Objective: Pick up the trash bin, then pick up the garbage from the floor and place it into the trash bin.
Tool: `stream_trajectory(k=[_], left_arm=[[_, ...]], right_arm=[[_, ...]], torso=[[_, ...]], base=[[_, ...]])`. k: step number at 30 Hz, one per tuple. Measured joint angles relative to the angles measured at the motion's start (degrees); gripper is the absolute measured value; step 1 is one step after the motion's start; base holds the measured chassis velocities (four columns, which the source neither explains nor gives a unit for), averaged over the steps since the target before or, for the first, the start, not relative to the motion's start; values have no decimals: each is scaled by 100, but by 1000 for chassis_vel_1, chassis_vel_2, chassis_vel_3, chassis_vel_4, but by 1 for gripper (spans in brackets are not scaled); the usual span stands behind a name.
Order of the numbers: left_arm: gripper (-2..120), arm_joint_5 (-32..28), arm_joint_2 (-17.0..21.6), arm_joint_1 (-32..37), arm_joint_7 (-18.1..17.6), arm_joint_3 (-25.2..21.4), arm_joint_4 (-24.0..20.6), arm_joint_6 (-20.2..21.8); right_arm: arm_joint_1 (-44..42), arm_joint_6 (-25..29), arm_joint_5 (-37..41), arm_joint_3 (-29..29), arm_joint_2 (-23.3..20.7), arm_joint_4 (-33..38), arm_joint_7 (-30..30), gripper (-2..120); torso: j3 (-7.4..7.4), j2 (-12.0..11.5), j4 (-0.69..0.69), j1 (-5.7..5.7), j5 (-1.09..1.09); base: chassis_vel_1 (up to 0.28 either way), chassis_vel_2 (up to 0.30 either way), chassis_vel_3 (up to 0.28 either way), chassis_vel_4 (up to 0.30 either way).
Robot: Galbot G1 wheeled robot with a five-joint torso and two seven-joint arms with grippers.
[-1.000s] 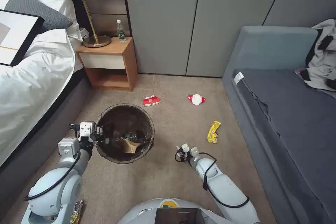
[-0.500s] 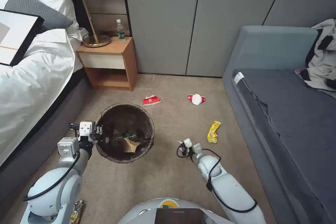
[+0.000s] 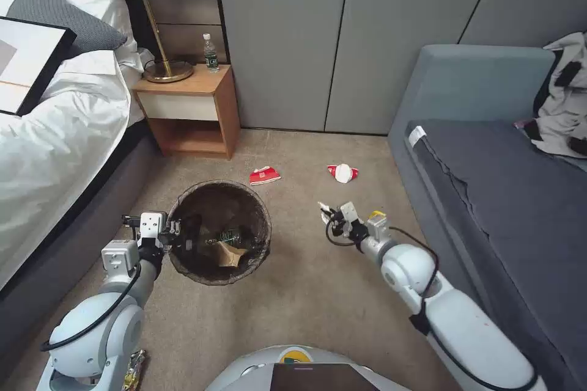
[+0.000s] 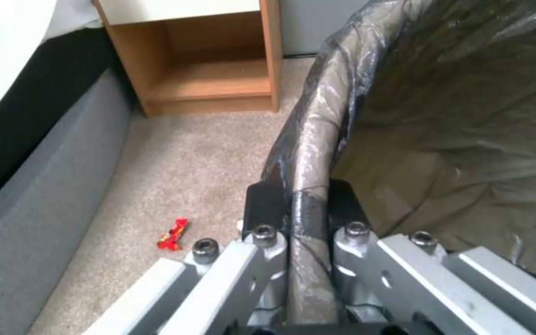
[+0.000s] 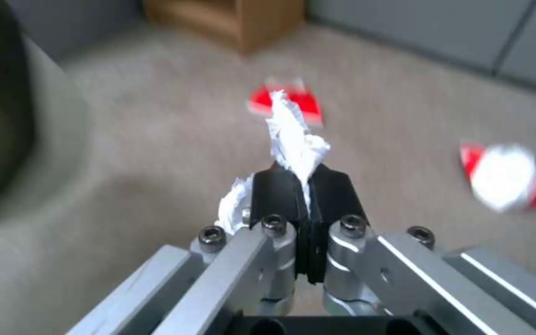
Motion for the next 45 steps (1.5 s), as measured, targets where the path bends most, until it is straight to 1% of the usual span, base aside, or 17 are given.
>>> stream_trajectory(k=[3,7,9,12,16,18,20,23,24,28,29,33,38,41,43,44,45], left_arm=[[3,-2,4,2,0,10,6,9],[3,7,4,-4,-3,50,35,20],[3,7,4,-4,-3,50,35,20],[3,27,-4,-4,-11,78,40,30],[3,35,-5,-23,-15,91,50,32],[3,38,-1,-43,-15,105,62,32],[3,41,0,-48,-16,113,67,32],[3,53,13,-67,-16,136,85,39],[3,53,13,-67,-16,136,85,39],[3,59,34,-96,-15,158,112,50],[3,59,34,-96,-15,158,112,50],[3,67,27,-100,-15,167,115,58],[3,71,19,-99,-15,162,115,68],[3,72,15,-100,-16,162,110,70],[3,72,12,-101,-16,165,108,71],[3,72,12,-101,-16,165,108,71],[3,73,11,-102,-17,166,105,71]], right_arm=[[166,-102,331,16,-155,577,4,0],[473,-90,631,-113,-232,945,-45,0],[473,-90,631,-113,-232,945,-45,0],[836,-149,871,-365,-300,1153,-337,0],[1131,-206,1080,-643,-342,1285,-501,0],[1389,-257,1342,-936,-371,1399,-551,0],[1476,-274,1439,-1034,-380,1422,-554,0],[1875,-313,1638,-1506,-427,1422,-572,0],[1875,-313,1638,-1506,-427,1422,-572,0],[2355,-375,1676,-2074,-408,1308,-559,0],[2355,-375,1676,-2074,-408,1308,-559,0],[2650,-440,1612,-2545,-306,1163,-488,0],[2753,-497,1512,-2841,-243,1120,-429,0],[2763,-538,1427,-2894,-227,1102,-389,-2],[2768,-560,1370,-2951,-213,1083,-289,7],[2768,-560,1370,-2951,-213,1083,-289,7],[2772,-571,1356,-2974,-209,1078,-228,11]], torso=[[0,0,0,0,0],[0,0,1,0,0],[0,0,1,0,0],[0,0,0,0,0],[0,0,1,0,0],[0,0,0,0,0],[0,0,1,0,-1],[0,0,0,0,-1],[0,0,0,0,-1],[0,0,0,0,-2],[0,0,0,0,-2],[0,0,1,0,-1],[0,0,0,0,-1],[0,0,0,0,-1],[0,0,0,0,-1],[0,0,0,0,-1],[0,0,0,0,-1]], base=[[0,0,0,0],[0,0,0,0],[0,0,0,0],[0,0,0,0],[0,0,0,0],[0,0,0,0],[0,0,0,0],[0,0,0,0],[0,0,0,0],[0,0,0,0],[0,0,0,0],[0,0,0,0],[0,0,0,0],[0,0,0,0],[0,0,0,0],[0,0,0,0],[0,0,0,0]])
